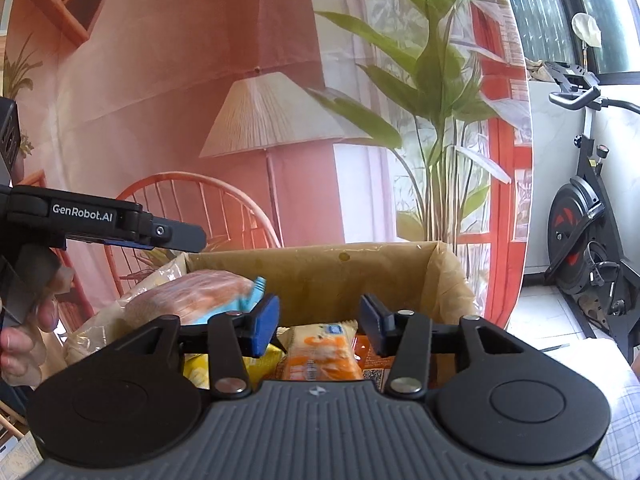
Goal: Organize snacks
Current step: 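Open the left gripper to drop the bread packet into the box while right holds bar, then open the right gripper to drop the wafer bar into the box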
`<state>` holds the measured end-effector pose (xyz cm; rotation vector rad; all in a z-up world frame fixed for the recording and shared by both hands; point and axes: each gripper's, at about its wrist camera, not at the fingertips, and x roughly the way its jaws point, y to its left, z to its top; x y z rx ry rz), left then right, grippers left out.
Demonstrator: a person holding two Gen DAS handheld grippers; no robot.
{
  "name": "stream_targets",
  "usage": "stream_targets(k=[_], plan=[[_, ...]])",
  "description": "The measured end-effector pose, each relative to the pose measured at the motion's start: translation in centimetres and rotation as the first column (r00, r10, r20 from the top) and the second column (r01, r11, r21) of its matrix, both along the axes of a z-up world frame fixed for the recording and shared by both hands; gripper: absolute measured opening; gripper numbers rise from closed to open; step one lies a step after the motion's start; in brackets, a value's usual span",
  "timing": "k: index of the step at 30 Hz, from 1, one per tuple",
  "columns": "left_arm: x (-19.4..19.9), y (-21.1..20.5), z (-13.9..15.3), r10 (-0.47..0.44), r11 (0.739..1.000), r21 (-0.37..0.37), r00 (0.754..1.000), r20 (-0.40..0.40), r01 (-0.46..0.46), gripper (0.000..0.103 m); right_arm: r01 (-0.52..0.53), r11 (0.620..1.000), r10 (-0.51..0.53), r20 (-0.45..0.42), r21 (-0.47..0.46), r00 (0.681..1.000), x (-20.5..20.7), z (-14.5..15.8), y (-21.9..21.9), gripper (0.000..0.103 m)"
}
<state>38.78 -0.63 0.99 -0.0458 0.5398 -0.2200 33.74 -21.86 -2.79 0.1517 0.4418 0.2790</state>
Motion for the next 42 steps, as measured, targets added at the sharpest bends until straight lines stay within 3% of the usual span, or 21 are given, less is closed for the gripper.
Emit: stream_targets(k=[12,22,36,42], plan=[[-5.0,1.2,0.1,-0.015,1.0,0.019,0.998,0.064,0.014,0.087,0.061,0.998,-0.062,0.058,0.012,0.996,-3.7,1.2,-1.2,0.049],[-8.7,3.1,-1.7,0.011,1.0,-0.015,0.999,0.046,-0.011,0.087,0.083,0.997,-0.083,0.075,0.005,0.994,-7.3,0.9,-1.5,0.049],[-10.0,4.6,-3.7,0.049,0.997,-0.057,0.999,-0.004,-0.049,0.087,0.058,0.996,-0.057,0.012,-0.071,0.998,-6.0,0.1,-0.6,0.049],[-10.1,4.7,-3.8,0.052,0.997,-0.062,0.999,-0.003,-0.052,0.087,0.143,0.984,-0.147,-0.029,-0.104,0.989,-4.5,0.2,-1.6,0.049]])
